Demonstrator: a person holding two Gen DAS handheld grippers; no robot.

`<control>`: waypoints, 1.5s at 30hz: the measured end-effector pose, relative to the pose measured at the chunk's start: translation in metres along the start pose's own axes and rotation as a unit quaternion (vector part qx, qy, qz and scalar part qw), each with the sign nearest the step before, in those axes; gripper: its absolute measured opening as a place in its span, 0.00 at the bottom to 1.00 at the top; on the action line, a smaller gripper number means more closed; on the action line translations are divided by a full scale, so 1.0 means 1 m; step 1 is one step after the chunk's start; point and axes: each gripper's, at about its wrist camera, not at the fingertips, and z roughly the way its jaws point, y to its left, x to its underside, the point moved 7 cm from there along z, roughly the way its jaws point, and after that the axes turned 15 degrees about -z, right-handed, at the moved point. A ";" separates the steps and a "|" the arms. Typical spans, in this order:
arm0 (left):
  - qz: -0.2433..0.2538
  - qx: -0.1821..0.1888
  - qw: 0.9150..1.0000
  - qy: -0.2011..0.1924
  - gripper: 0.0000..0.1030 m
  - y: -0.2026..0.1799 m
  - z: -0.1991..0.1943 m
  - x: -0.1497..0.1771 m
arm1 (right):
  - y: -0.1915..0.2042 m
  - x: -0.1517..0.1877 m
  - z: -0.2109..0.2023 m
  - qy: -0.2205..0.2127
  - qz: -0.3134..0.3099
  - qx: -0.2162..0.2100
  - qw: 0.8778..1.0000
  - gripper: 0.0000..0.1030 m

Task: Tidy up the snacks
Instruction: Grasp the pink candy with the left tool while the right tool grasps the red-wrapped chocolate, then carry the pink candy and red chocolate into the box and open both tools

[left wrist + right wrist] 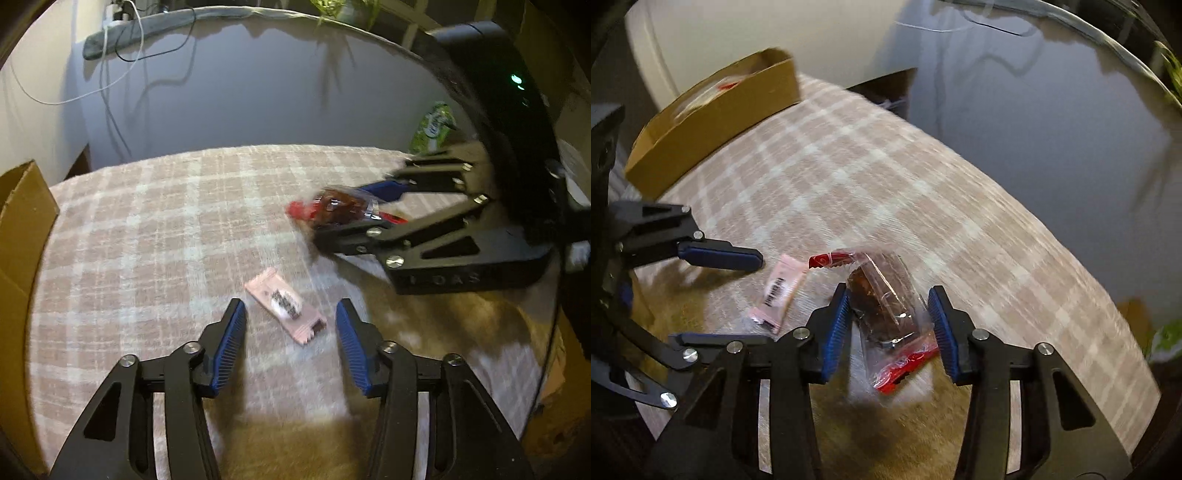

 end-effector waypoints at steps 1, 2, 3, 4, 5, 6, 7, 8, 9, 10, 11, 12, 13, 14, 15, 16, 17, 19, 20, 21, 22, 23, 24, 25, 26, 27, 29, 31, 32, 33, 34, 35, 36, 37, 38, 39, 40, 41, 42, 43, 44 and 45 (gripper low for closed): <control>-0.001 -0.002 1.000 -0.001 0.40 -0.002 0.002 -0.002 | -0.002 0.003 -0.001 0.000 0.009 0.006 1.000 0.44; 0.002 -0.006 1.000 -0.003 0.38 -0.006 0.005 -0.004 | -0.004 0.005 -0.003 -0.001 0.017 0.012 1.000 0.44; 0.008 -0.012 1.000 -0.005 0.31 -0.009 0.007 -0.004 | -0.005 0.007 -0.004 -0.002 0.023 0.015 1.000 0.44; 0.019 -0.022 1.000 -0.009 0.26 -0.011 0.008 -0.004 | -0.008 0.011 -0.005 -0.004 0.033 0.018 0.999 0.44; 0.034 -0.035 0.999 -0.013 0.25 -0.015 0.010 -0.004 | -0.011 0.012 -0.005 -0.004 0.038 0.019 0.999 0.44; 0.046 -0.044 0.998 -0.015 0.22 -0.018 0.010 -0.003 | -0.014 0.015 -0.006 -0.005 0.045 0.021 0.999 0.44; 0.054 -0.049 0.997 -0.017 0.17 -0.020 0.011 -0.002 | -0.016 0.016 -0.007 -0.005 0.049 0.023 0.999 0.44; 0.063 -0.054 0.996 -0.018 0.17 -0.021 0.011 -0.001 | -0.017 0.019 -0.008 -0.006 0.054 0.025 0.998 0.44; 0.067 -0.057 0.996 -0.019 0.17 -0.022 0.011 0.000 | -0.019 0.020 -0.008 -0.007 0.058 0.026 0.998 0.44; 0.070 -0.058 0.996 -0.020 0.17 -0.020 0.013 -0.001 | -0.019 0.021 -0.008 -0.007 0.060 0.027 0.998 0.44; 0.070 -0.059 0.996 -0.021 0.17 -0.019 0.012 0.000 | -0.019 0.023 -0.009 -0.009 0.063 0.027 0.998 0.43; 0.069 -0.060 0.996 -0.022 0.17 -0.018 0.012 0.001 | -0.020 0.025 -0.011 -0.012 0.066 0.029 0.997 0.43; 0.067 -0.060 0.996 -0.023 0.17 -0.017 0.011 0.002 | -0.020 0.026 -0.012 -0.014 0.068 0.029 0.997 0.42; 0.065 -0.058 0.996 -0.023 0.17 -0.017 0.011 0.002 | -0.020 0.028 -0.013 -0.017 0.073 0.030 0.997 0.42; 0.062 -0.057 0.996 -0.022 0.17 -0.017 0.011 0.003 | -0.021 0.030 -0.015 -0.019 0.076 0.030 0.996 0.42; 0.058 -0.055 0.997 -0.023 0.17 -0.015 0.009 0.003 | -0.021 0.031 -0.016 -0.022 0.080 0.030 0.996 0.42; 0.052 -0.052 0.997 -0.023 0.17 -0.013 0.006 0.004 | -0.021 0.033 -0.017 -0.025 0.083 0.030 0.996 0.42; 0.044 -0.046 0.998 -0.025 0.17 -0.010 -0.001 0.004 | -0.022 0.036 -0.022 -0.031 0.091 0.031 0.995 0.41; 0.042 -0.044 0.998 -0.026 0.17 -0.009 -0.003 0.003 | -0.022 0.036 -0.025 -0.035 0.096 0.031 0.994 0.41; 0.040 -0.043 0.998 -0.029 0.17 -0.009 -0.006 0.003 | -0.023 0.036 -0.028 -0.040 0.100 0.029 0.994 0.41; 0.039 -0.042 0.998 -0.032 0.17 -0.008 -0.010 0.003 | -0.023 0.036 -0.029 -0.044 0.104 0.027 0.993 0.41; 0.037 -0.039 0.998 -0.036 0.17 -0.006 -0.014 0.000 | -0.022 0.035 -0.032 -0.048 0.106 0.026 0.993 0.41; 0.036 -0.038 0.998 -0.040 0.17 -0.005 -0.017 -0.001 | -0.020 0.033 -0.035 -0.051 0.107 0.026 0.993 0.41; 0.034 -0.036 0.998 -0.044 0.17 -0.004 -0.021 -0.002 | -0.018 0.031 -0.040 -0.056 0.105 0.029 0.992 0.41; 0.031 -0.035 0.998 -0.050 0.17 -0.002 -0.027 -0.004 | -0.015 0.027 -0.045 -0.061 0.104 0.029 0.992 0.41; 0.029 -0.033 0.998 -0.053 0.17 0.000 -0.031 -0.003 | -0.012 0.024 -0.049 -0.066 0.103 0.029 0.992 0.41; 0.025 -0.031 0.997 -0.063 0.17 0.003 -0.042 -0.005 | -0.007 0.018 -0.055 -0.074 0.102 0.028 0.992 0.41; 0.020 -0.031 0.997 -0.074 0.17 0.008 -0.053 -0.005 | 0.000 0.007 -0.064 -0.086 0.097 0.025 0.991 0.41; 0.017 -0.032 0.996 -0.080 0.17 0.012 -0.061 -0.007 | 0.003 0.001 -0.067 -0.091 0.094 0.024 0.991 0.41; 0.015 -0.033 0.996 -0.086 0.17 0.015 -0.066 -0.008 | 0.007 -0.005 -0.070 -0.096 0.090 0.024 0.991 0.41; 0.012 -0.034 0.995 -0.091 0.17 0.019 -0.072 -0.010 | 0.012 -0.012 -0.073 -0.102 0.086 0.023 0.991 0.41; 0.008 -0.037 0.995 -0.097 0.17 0.024 -0.078 -0.013 | 0.017 -0.020 -0.076 -0.108 0.081 0.020 0.991 0.41; 0.004 -0.038 0.994 -0.102 0.17 0.029 -0.083 -0.015 | 0.021 -0.025 -0.078 -0.112 0.078 0.019 0.991 0.41; 0.000 -0.040 0.993 -0.107 0.17 0.035 -0.089 -0.016 | 0.027 -0.035 -0.081 -0.118 0.072 0.016 0.990 0.41; -0.006 -0.042 0.993 -0.113 0.17 0.042 -0.096 -0.017 | 0.032 -0.042 -0.082 -0.122 0.068 0.014 0.990 0.41; -0.010 -0.045 0.992 -0.117 0.17 0.047 -0.100 -0.018 | 0.035 -0.047 -0.083 -0.124 0.065 0.012 0.990 0.41; -0.016 -0.048 0.991 -0.123 0.17 0.055 -0.106 -0.019 | 0.040 -0.056 -0.082 -0.128 0.060 0.010 0.990 0.41; -0.020 -0.050 0.991 -0.126 0.17 0.061 -0.110 -0.020 | 0.045 -0.065 -0.082 -0.130 0.054 0.007 0.990 0.41; -0.024 -0.053 0.990 -0.129 0.17 0.066 -0.114 -0.020 | 0.049 -0.072 -0.081 -0.133 0.049 0.005 0.990 0.41; -0.027 -0.057 0.989 -0.132 0.17 0.072 -0.118 -0.021 | 0.054 -0.080 -0.079 -0.135 0.045 0.002 0.990 0.41; -0.030 -0.062 0.988 -0.136 0.17 0.080 -0.123 -0.021 | 0.057 -0.086 -0.078 -0.137 0.041 0.001 0.990 0.41; -0.033 -0.064 0.988 -0.139 0.17 0.086 -0.127 -0.022 | 0.062 -0.093 -0.077 -0.139 0.037 -0.002 0.990 0.41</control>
